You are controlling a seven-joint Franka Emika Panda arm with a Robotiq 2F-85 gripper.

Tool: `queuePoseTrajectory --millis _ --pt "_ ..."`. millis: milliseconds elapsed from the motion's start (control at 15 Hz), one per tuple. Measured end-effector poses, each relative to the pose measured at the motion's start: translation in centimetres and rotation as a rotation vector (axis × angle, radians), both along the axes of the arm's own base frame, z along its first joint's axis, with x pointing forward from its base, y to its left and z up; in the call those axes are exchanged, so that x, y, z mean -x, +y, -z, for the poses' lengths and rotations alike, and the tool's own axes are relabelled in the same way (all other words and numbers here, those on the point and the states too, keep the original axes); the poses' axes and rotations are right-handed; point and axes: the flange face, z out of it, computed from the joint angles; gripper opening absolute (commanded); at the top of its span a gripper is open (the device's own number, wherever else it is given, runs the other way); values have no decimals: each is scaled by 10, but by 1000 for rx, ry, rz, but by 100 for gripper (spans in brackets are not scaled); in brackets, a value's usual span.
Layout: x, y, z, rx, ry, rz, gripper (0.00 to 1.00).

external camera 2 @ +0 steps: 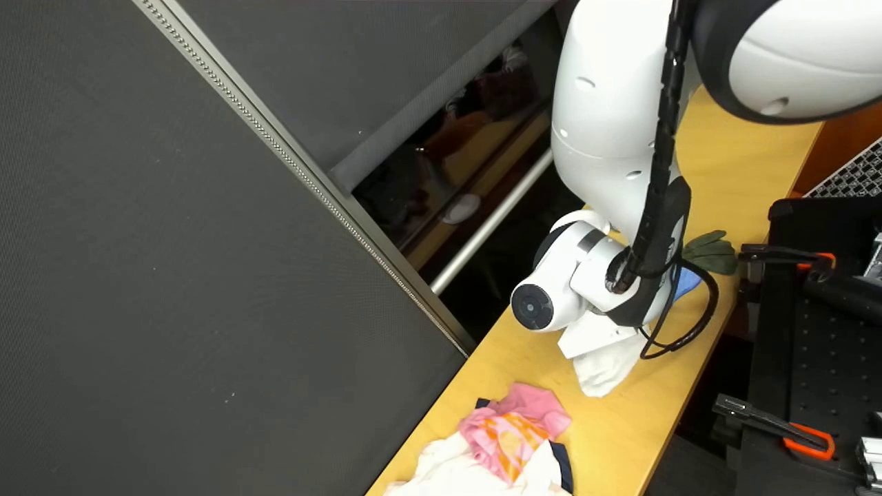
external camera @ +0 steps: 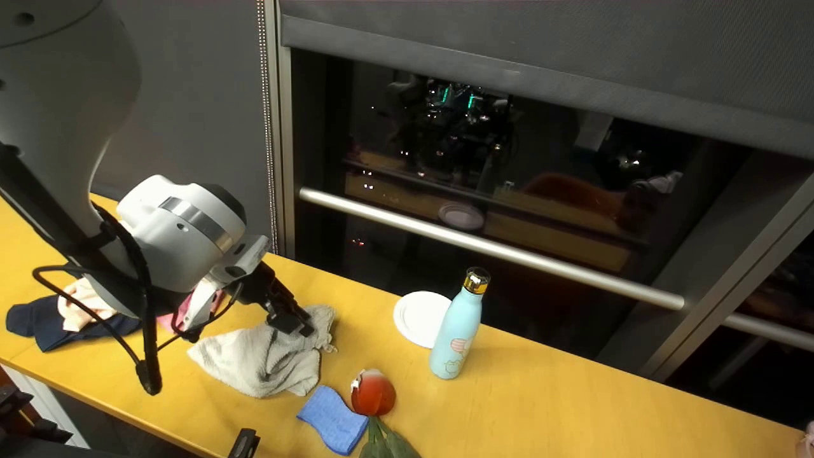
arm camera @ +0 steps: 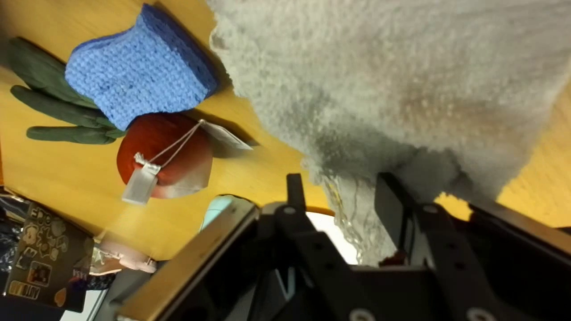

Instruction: Unfold the white towel and then fold it again

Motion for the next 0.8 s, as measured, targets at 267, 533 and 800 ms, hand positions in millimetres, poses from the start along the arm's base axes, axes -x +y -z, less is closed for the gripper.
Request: queuePoseTrajectory --millis 267,533,800 --pt "2 -7 -50 -62 23 8 100" --pt "4 -25 -107 -162 -43 14 100" --pt "11 -29 -136 -253 -79 -6 100"
